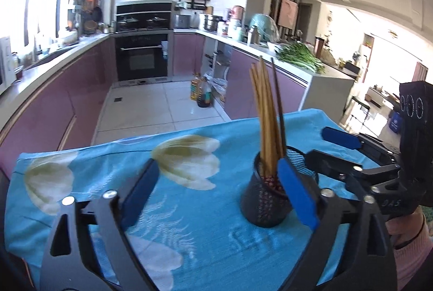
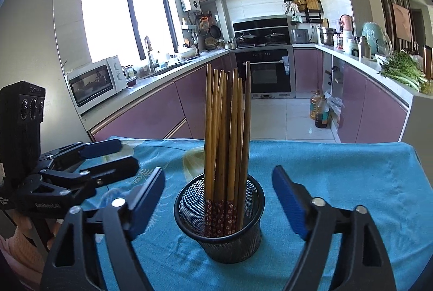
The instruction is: Organize utensils
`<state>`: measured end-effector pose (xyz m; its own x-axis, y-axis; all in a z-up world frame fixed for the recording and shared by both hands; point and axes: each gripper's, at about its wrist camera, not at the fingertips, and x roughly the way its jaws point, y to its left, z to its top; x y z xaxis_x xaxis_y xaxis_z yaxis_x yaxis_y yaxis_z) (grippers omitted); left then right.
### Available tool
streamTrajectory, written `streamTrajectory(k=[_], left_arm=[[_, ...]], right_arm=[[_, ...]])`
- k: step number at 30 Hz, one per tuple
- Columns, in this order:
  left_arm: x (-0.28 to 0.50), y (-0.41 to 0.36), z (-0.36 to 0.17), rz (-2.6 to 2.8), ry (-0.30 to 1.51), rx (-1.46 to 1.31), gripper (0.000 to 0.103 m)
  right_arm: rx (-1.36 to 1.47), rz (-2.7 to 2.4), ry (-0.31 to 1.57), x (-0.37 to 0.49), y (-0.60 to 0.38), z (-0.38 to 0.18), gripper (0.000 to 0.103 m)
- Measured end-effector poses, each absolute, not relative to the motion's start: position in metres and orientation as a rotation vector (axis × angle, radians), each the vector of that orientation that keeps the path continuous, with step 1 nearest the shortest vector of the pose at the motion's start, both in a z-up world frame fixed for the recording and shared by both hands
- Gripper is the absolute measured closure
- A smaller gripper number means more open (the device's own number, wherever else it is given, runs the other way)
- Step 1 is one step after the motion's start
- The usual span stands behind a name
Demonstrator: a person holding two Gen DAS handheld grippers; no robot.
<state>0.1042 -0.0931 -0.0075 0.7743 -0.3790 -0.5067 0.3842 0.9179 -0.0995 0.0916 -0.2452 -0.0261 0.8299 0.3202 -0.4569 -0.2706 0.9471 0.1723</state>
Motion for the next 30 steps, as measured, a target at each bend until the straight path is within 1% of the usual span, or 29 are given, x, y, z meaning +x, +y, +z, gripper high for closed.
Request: streamTrajectory(k=[2,3,10,18,24,30], left_arm=[[0.096,-0.082,-0.007,-0.371,0.523,0.008,0.006],[0.093,-0.076,-0.007,-0.353,0.517,0.007,0.006],[0.068,-0.036,-0.007,-0.218,0.459,-0.016,0.006],[0.03,0.0,-0.001,-0.081,0.341,-0.013,0.006],[0.011,0.014,0.006,-0.042,0.288,-0.027,0.006],[0.002,0.011,0.011,-0.013,0.247,-0.018,0.006]], right_arm=[[0.106,0.308,0.494,0.089,-0.246,-0.027,0.011],[0.108,0.305,0.489,0.088,-0.245,-0.027,0.006],[0.069,0.263,0.424,0.069,-0.232,-0.027,0.007],[0.049,0.219,0.335,0.049,-0.221,-0.023,0.007],[0.034,0.184,0.282,0.036,-0.214,-0.023,0.006],[0.037,0.158,0.263,0.028,-0.213,-0.024,0.006]])
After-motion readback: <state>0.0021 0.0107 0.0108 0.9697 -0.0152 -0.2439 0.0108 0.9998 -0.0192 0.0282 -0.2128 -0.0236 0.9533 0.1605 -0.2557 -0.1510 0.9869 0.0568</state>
